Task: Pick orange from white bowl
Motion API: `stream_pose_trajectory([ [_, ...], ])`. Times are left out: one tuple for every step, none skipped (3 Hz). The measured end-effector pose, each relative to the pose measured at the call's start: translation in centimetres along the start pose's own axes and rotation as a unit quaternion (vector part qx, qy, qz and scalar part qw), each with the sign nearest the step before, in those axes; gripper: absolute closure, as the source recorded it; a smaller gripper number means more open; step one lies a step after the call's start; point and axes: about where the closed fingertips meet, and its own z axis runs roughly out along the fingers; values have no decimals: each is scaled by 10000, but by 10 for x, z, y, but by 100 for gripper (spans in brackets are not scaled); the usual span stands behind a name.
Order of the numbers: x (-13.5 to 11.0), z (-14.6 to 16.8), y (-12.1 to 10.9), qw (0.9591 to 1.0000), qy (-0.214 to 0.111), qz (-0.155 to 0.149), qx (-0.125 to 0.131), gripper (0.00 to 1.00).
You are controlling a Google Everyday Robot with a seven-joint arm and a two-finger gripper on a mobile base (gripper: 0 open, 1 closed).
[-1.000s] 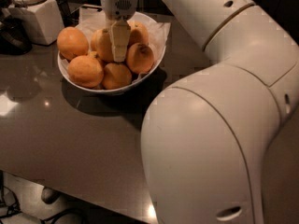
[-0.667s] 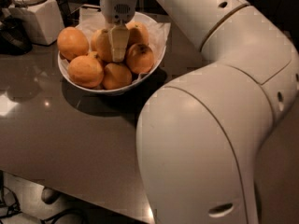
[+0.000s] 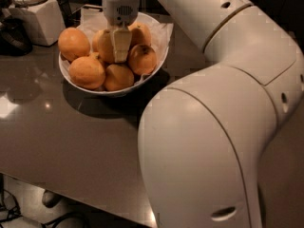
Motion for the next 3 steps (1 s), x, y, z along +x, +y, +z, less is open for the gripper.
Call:
stream_pose_trajectory([
  [0, -1, 0, 10000, 0, 0, 0, 100],
  [0, -1, 0, 10000, 0, 0, 1, 100],
  [0, -1, 0, 10000, 0, 0, 1, 100],
])
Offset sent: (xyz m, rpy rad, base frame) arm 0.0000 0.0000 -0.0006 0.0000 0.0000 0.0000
